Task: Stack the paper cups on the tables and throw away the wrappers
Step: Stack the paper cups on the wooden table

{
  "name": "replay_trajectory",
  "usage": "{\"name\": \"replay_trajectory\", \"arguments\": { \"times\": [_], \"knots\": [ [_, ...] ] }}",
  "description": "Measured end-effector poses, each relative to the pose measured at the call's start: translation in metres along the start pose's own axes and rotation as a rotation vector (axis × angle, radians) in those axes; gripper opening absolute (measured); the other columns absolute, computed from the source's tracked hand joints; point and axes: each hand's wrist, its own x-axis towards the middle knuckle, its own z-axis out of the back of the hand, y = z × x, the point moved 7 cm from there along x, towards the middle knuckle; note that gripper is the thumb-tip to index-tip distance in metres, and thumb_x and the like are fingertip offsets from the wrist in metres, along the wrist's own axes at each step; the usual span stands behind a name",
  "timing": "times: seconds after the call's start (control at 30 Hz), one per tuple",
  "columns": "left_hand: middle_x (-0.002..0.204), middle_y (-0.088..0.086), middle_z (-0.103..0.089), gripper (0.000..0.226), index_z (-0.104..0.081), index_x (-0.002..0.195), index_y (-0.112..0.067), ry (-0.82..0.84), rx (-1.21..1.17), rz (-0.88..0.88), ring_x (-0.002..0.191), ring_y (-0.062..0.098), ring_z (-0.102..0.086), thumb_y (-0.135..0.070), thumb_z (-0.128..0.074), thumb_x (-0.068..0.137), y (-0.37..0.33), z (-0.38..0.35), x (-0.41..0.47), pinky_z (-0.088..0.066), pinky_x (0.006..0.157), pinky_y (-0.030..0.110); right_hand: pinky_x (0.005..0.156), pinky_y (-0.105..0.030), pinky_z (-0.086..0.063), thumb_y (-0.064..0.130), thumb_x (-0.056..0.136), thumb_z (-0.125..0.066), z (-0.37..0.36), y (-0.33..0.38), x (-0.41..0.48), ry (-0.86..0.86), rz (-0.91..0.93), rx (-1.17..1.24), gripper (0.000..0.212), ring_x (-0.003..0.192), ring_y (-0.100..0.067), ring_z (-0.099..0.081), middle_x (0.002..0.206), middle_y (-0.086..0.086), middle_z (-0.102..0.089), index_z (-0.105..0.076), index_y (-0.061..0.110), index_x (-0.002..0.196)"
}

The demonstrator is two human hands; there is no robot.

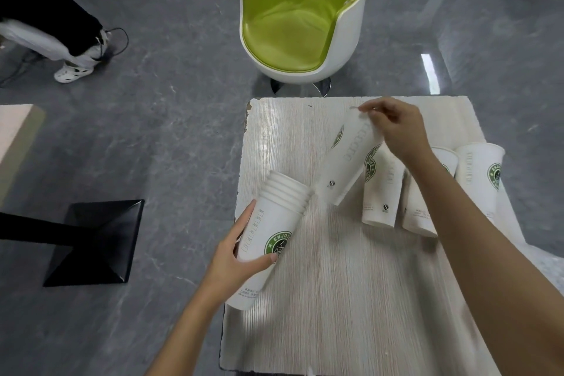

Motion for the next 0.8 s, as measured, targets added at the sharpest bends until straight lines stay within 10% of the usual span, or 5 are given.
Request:
{"name": "replay_trajectory", "arguments": {
  "times": [0.8],
  "knots": [
    [0.124,-0.04,-0.054,0.095,-0.031,0.148,-0.035,0.103,0.007,-0.073,0.113,-0.004,-0.059,-0.002,-0.081,0.074,-0.012,-0.023,-0.022,-0.051,0.082,0.013,0.078,-0.014,-0.043,-0.001,0.091,-0.051,-0.022,0.045,-0.071,0.078,0.017,0.299,0.024,0.087,-0.004,-0.059,0.091,0.008,-0.067,-0.069,0.015,0.09]
  ]
}}
